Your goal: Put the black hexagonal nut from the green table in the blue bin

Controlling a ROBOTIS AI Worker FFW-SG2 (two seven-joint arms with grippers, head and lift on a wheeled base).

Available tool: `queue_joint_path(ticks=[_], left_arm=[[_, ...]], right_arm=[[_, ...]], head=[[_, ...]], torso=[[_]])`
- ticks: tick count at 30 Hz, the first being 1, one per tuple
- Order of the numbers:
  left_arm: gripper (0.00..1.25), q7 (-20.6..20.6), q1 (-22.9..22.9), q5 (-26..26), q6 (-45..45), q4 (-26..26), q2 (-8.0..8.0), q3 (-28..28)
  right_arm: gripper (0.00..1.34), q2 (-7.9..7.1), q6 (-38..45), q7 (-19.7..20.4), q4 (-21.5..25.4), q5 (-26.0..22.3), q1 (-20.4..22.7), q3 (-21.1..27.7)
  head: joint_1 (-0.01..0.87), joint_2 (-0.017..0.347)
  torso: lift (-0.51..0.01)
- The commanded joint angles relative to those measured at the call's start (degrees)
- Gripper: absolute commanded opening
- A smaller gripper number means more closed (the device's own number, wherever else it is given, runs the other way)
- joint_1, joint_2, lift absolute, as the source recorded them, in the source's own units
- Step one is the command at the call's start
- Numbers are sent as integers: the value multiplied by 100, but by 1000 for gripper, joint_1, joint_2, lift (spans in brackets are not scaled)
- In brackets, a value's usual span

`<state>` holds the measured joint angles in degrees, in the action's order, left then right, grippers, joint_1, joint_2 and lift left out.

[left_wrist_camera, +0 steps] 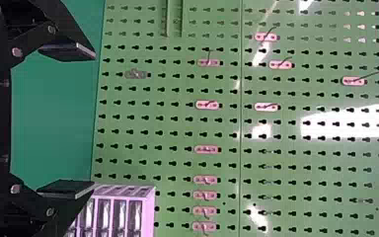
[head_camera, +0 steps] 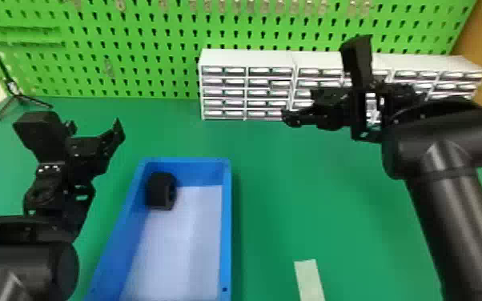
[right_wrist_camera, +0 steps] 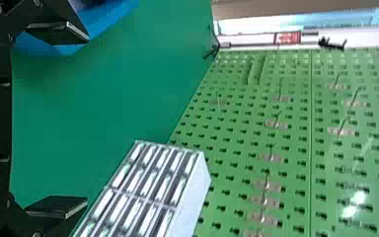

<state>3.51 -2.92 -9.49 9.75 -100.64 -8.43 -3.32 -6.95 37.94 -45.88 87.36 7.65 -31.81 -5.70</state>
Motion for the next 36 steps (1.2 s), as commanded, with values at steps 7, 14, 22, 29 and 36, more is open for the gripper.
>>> queue_joint_path(ticks=[7, 14, 22, 29, 36], left_arm=[[914, 1, 10, -9, 0, 0, 9, 16], [914, 1, 10, -18, 0, 0, 9, 25], [914, 1, 19, -27, 0, 0, 9, 33], [913, 1, 19, -27, 0, 0, 17, 42], [913, 1, 10, -27, 0, 0, 26, 51]], right_arm=[[1192, 203, -480, 976, -360, -290, 307, 421], [1192, 308, -999, 1907, -527, -492, 527, 518], [1192, 431, -1561, 2769, -580, -984, 896, 597], [1190, 519, -2027, 3234, -580, -1274, 1168, 623], [1190, 607, -2713, 3647, -580, -1301, 1432, 597]], head=[[686, 28], [686, 28], [686, 28], [686, 28], [686, 28]], torso=[[-96], [-96], [-96], [-96], [-96]])
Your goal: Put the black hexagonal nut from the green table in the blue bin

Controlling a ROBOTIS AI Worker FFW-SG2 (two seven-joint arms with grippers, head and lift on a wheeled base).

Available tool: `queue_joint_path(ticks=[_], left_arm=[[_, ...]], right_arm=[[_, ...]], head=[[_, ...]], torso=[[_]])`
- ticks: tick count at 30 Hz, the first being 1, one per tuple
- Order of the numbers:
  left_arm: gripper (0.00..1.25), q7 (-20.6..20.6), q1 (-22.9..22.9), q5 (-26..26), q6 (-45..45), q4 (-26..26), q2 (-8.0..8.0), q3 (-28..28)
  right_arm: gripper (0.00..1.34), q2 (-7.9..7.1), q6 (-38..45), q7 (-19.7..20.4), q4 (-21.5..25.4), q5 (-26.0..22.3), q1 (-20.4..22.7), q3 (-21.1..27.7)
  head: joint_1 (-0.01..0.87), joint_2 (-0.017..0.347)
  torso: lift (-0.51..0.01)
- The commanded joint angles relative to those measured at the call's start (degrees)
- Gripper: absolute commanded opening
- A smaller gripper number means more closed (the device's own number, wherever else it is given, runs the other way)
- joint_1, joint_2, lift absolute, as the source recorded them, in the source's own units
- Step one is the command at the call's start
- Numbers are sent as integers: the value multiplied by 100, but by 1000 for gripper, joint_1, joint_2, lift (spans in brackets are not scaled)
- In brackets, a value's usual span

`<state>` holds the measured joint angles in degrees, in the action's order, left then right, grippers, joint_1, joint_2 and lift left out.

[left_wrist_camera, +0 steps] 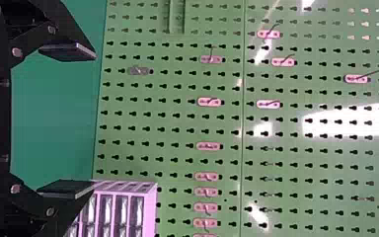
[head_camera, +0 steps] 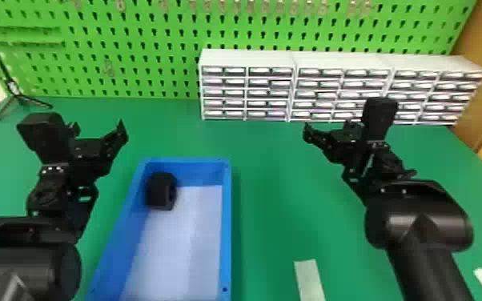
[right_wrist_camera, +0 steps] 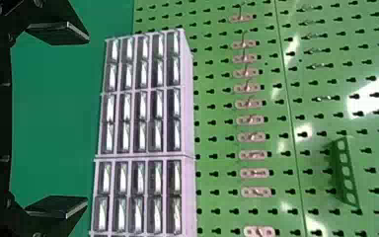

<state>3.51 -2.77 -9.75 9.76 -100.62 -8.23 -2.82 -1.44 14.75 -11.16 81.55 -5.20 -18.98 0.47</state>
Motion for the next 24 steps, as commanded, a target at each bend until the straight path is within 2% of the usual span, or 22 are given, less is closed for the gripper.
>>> queue_joint_path(ticks=[1, 19, 24], left_arm=[[913, 0, -5, 0, 0, 8, 5, 1], [913, 0, 57, -114, 9, 51, 49, 45], [913, 0, 66, -123, 9, 51, 58, 54]], right_arm=[[1190, 73, -438, 228, -7, -25, 175, -29], [1190, 56, -1080, 448, -95, 116, 474, -38], [1190, 65, -1308, 685, -95, 54, 570, -64]], head=[[686, 28], [686, 28], [686, 28]], torso=[[-96], [-96], [-96]])
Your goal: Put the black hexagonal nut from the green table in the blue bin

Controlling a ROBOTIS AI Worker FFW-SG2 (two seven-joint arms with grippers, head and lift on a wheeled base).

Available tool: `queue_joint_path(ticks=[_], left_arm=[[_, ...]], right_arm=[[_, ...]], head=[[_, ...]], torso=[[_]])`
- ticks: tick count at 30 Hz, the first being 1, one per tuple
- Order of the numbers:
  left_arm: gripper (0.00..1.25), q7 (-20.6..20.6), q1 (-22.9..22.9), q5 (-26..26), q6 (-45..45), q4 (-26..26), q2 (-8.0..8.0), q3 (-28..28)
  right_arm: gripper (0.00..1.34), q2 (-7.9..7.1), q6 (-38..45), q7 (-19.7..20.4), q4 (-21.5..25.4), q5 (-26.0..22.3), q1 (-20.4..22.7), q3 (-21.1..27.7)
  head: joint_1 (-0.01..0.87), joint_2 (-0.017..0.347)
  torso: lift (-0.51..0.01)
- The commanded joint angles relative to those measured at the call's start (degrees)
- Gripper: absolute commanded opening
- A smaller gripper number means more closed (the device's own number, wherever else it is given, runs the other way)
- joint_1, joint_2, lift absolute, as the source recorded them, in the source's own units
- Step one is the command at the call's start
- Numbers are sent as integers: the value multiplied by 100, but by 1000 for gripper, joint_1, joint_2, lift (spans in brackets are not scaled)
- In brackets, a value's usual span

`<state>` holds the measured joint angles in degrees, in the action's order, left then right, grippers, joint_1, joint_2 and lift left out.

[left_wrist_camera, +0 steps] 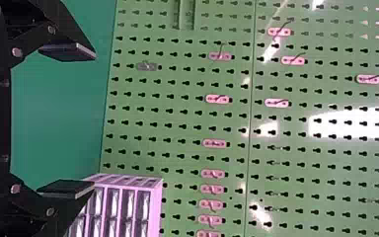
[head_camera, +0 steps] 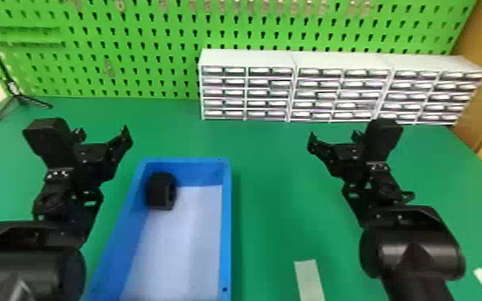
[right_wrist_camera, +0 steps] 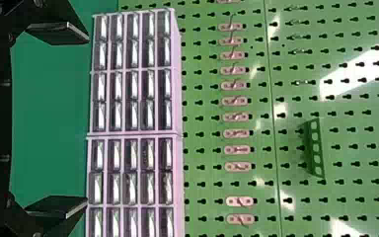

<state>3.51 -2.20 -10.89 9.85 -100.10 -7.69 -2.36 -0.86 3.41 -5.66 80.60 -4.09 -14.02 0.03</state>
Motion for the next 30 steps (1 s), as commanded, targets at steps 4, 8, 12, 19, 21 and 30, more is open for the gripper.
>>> queue_joint_path(ticks=[4, 8, 12, 19, 21, 30], left_arm=[[913, 0, 9, -19, 0, 0, 5, 16], [913, 0, 18, -28, 0, 0, 5, 25], [913, 0, 27, -28, 0, 0, 5, 25], [913, 0, 36, -45, 0, 0, 5, 34], [913, 0, 36, -45, 0, 0, 5, 34], [916, 0, 44, -45, 17, 0, 5, 43]], right_arm=[[1190, 91, -218, 215, 9, -21, 128, 50], [1190, 69, -165, 215, 9, -30, 128, -12], [1190, 51, -139, 215, 35, -30, 145, -21], [1190, 42, -95, 215, 79, -30, 172, -29], [1190, 42, -60, 215, 88, -30, 181, -29], [1190, 16, 37, 215, 141, -48, 189, -65]], head=[[686, 28], [686, 28], [686, 28], [686, 28], [686, 28], [686, 28]], torso=[[-96], [-96], [-96], [-96], [-96], [-96]])
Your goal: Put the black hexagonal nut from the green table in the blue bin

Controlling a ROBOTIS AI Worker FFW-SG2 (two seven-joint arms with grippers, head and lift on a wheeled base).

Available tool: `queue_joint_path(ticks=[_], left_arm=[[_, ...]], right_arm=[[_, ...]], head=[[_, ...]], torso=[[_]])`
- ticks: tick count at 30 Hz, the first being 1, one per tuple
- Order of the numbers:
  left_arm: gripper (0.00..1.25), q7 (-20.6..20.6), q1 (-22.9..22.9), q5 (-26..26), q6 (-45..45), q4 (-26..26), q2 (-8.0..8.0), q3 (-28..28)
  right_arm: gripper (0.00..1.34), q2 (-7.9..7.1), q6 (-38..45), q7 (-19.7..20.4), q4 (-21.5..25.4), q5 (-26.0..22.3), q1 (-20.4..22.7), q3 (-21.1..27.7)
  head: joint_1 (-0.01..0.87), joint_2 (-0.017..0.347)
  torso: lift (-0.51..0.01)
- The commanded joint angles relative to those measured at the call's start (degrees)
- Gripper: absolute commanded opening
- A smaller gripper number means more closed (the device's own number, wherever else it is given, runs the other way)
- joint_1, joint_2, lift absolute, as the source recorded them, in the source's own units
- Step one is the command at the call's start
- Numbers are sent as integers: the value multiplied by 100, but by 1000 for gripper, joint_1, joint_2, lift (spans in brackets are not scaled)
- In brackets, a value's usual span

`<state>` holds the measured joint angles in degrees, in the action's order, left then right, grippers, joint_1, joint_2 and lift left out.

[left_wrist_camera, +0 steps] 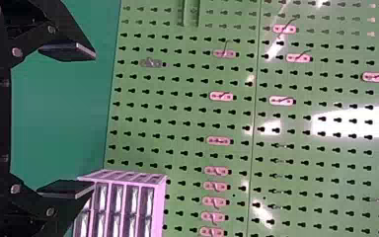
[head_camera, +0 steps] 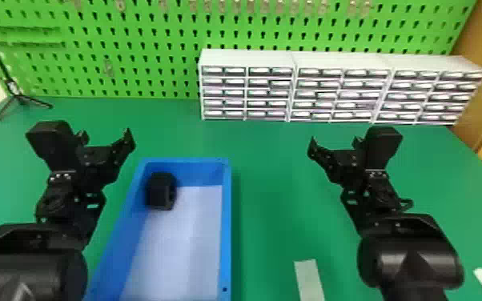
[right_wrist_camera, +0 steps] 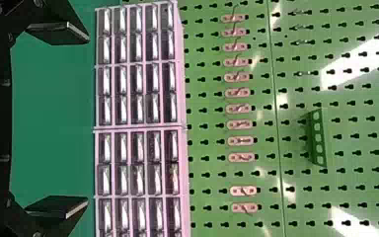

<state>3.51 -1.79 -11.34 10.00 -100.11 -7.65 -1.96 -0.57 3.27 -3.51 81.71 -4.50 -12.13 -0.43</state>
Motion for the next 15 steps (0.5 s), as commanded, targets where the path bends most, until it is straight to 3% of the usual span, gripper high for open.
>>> queue_joint_path(ticks=[1, 15], left_arm=[[916, 0, 4, 0, 11, 0, 0, 3], [917, 0, -5, 0, 20, 0, 0, 21]], right_arm=[[1190, -13, 51, 0, 38, -7, 0, -18], [1190, -13, 51, 0, 38, 11, 9, -10]], head=[[686, 28], [686, 28]], torso=[[-96], [-96]])
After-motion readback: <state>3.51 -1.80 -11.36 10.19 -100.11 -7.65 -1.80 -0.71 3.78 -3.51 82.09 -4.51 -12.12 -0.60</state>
